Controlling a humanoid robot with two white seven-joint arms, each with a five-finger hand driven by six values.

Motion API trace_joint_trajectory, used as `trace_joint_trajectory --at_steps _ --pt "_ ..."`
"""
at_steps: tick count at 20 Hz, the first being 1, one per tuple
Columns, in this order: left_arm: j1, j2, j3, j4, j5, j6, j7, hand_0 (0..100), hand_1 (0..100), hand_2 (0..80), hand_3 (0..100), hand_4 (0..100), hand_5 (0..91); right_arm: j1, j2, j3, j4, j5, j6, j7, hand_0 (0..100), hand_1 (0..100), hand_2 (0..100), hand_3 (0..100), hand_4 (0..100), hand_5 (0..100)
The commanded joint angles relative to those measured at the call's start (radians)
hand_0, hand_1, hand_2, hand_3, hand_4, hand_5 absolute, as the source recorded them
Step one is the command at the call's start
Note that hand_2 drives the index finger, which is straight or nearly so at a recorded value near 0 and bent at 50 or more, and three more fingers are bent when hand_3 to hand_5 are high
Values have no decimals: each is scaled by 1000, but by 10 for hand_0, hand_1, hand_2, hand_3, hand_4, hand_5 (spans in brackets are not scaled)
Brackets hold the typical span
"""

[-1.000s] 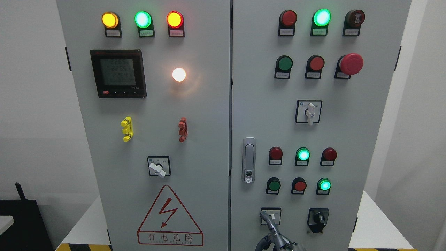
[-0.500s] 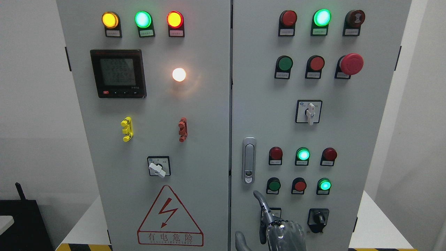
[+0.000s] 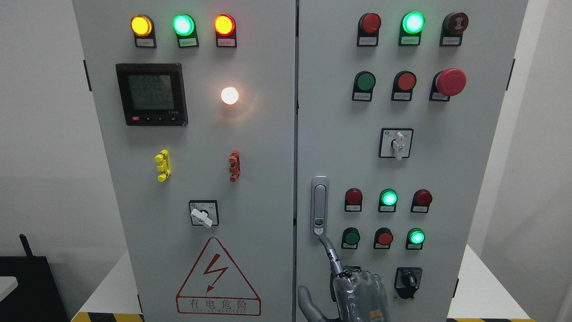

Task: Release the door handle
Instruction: 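Raise the right hand toward the silver door handle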

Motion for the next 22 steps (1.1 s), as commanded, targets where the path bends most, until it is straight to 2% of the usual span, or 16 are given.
trace_joint_trajectory --at_steps 1,3,7,10,22 --pt "0 0 0 -9 -28 0 1 120 389 0 0 0 0 -13 6 0 39 69 1 8 380 437 59 1000 1000 1000" --pt "0 0 0 -9 -28 0 1 120 389 0 0 0 0 -17 6 -2 48 98 3 15 380 436 65 1000 1000 1000" --pt "0 0 0 -9 -28 0 1 120 389 0 0 0 0 -37 6 -10 60 100 73 38 382 434 68 1000 1000 1000" --pt "0 0 0 -9 -28 0 1 120 389 0 0 0 0 -67 6 -17 88 100 81 42 387 431 68 1000 1000 1000" --pt "0 0 0 -9 -28 0 1 120 389 0 0 0 0 -67 7 -28 109 92 79 42 396 423 70 1000 1000 1000"
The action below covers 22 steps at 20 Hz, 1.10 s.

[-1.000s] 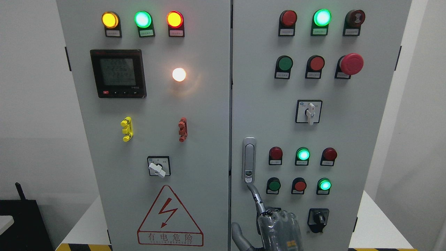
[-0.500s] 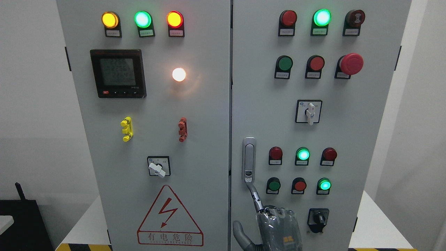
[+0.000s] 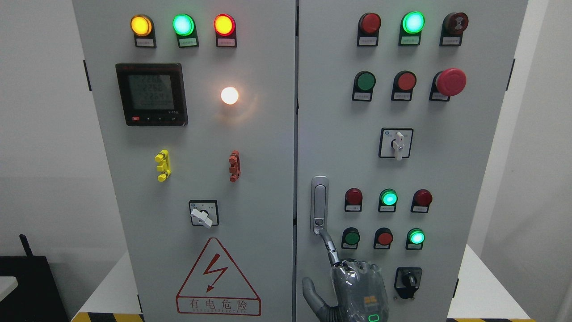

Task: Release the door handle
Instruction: 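Raise the right hand toward the silver door handle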

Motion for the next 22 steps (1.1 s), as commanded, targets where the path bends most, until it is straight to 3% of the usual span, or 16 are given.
trace_joint_trajectory --at_steps 1,22 --pt "0 0 0 -9 -28 -1 1 120 389 0 0 0 0 -4 4 -9 29 -1 -1 0 398 422 70 1000 1000 1000" --pt "0 0 0 -9 -28 -1 1 120 389 0 0 0 0 -10 0 -1 26 -1 -1 2 389 410 77 1000 1000 1000"
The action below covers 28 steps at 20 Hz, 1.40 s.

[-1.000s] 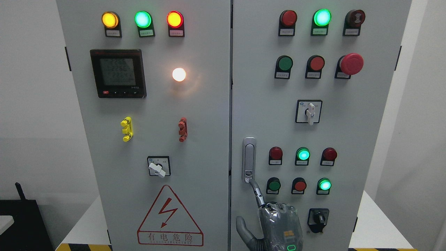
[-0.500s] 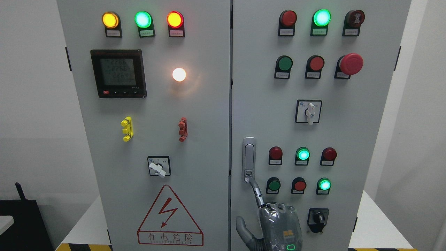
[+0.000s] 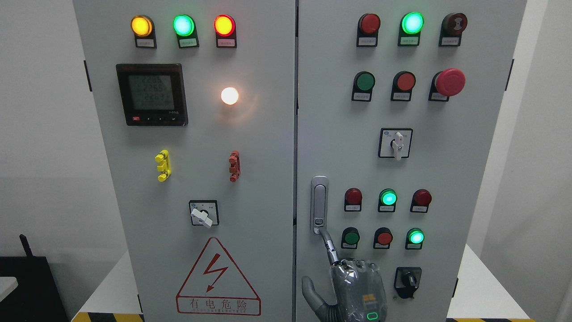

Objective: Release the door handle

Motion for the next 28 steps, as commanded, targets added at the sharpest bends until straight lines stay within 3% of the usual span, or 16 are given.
trace_joint_trajectory --at_steps 1,28 --pt "0 0 0 -9 -28 0 1 120 389 0 0 0 0 2 -2 1 3 0 1 2 388 410 78 1000 1000 1000" --pt "0 0 0 -9 -28 0 1 120 389 0 0 0 0 -3 -5 10 1 8 1 25 381 414 107 1000 1000 1000"
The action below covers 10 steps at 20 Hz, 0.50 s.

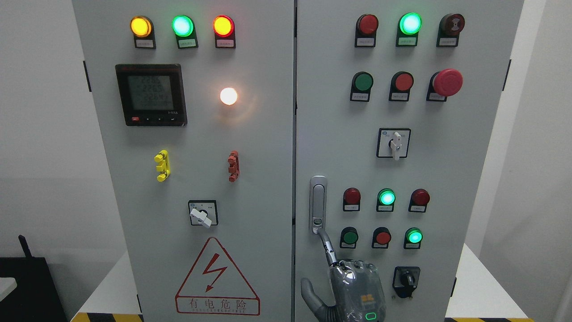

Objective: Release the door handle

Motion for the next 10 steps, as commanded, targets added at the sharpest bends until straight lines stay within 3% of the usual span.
trace_joint_trajectory --at_steps 1,10 --pt "0 0 0 -9 -28 0 1 120 389 0 0 0 0 -1 -1 7 0 1 0 1 381 414 108 1000 1000 1000" --pt "0 0 0 -9 -28 0 1 120 389 0 0 0 0 -1 -2 7 -3 3 0 14 378 416 113 1000 1000 1000"
